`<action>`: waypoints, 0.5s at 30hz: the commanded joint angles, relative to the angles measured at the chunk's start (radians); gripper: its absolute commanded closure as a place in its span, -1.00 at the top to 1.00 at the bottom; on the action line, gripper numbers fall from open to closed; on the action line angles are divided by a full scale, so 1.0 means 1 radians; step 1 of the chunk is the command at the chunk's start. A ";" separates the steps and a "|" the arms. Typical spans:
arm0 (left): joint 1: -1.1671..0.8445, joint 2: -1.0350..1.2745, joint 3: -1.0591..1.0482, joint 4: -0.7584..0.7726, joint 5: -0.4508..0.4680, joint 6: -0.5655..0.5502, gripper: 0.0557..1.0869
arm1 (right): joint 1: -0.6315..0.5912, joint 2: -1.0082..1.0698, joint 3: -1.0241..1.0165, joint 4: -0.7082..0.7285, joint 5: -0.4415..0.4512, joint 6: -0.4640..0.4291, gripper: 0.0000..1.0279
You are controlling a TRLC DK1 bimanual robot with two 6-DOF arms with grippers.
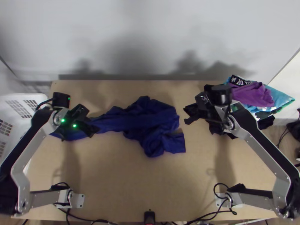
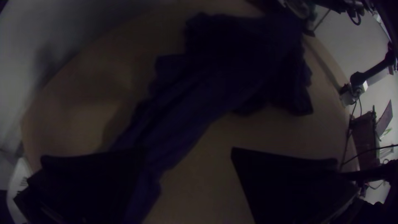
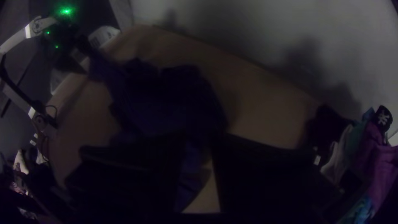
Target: Fold the t-shirt
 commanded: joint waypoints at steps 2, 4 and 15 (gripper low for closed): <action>0.013 0.094 0.070 0.013 -0.021 0.039 0.90 | -0.010 0.060 0.024 -0.054 0.001 0.022 0.15; 0.040 0.094 0.098 -0.005 -0.027 0.044 0.90 | -0.008 0.069 0.044 -0.083 0.001 0.021 0.29; 0.140 0.206 0.112 -0.085 -0.113 0.202 0.90 | 0.001 0.069 0.059 -0.124 0.003 0.022 0.34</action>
